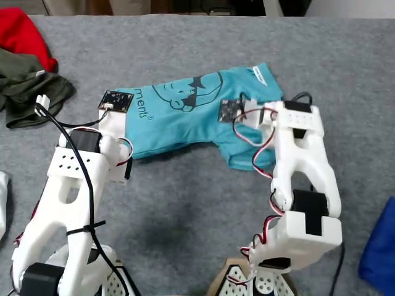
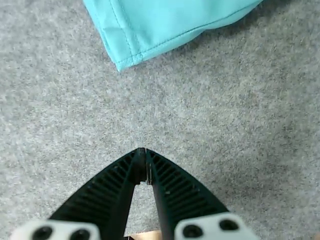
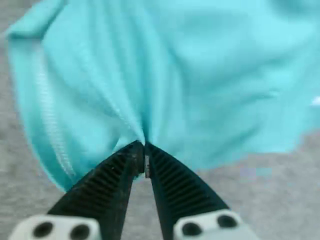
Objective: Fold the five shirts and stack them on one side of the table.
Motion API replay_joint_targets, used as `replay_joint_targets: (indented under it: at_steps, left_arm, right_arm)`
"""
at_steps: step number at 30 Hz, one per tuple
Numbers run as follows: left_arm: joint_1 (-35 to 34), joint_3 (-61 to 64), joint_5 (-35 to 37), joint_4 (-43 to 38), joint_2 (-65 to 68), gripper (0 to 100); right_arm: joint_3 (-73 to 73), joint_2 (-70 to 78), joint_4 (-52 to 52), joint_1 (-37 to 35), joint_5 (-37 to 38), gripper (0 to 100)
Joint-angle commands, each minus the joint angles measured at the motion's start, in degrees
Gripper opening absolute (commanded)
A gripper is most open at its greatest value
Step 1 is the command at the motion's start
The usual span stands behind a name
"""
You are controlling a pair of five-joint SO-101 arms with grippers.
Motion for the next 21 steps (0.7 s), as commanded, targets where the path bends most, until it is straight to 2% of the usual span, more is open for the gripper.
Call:
replay_joint_targets:
  at_steps: [1,8,17,21]
  left_arm:
    - [-0.5,-0.4,-0.5,0.4,-1.9,2]
    - [-0.5,-0.4,-0.5,0.4,-2.1,2]
    - [-0.4,-0.4,-1.9,0.4,-2.1,2]
    - [-0.4,-1.2,-2.0,0.4,-2.0,2]
  right_arm:
    - [-6.8,0.0,0.5,0.3,-1.9,0.5]
    - [-15.0,2.6,0.1,-3.0,-2.5,0.5]
    - [-38.0,21.6,0.5,-2.7,-2.5,0.9]
    - [-47.7,26.8,6.2,-3.1,-2.5,4.1]
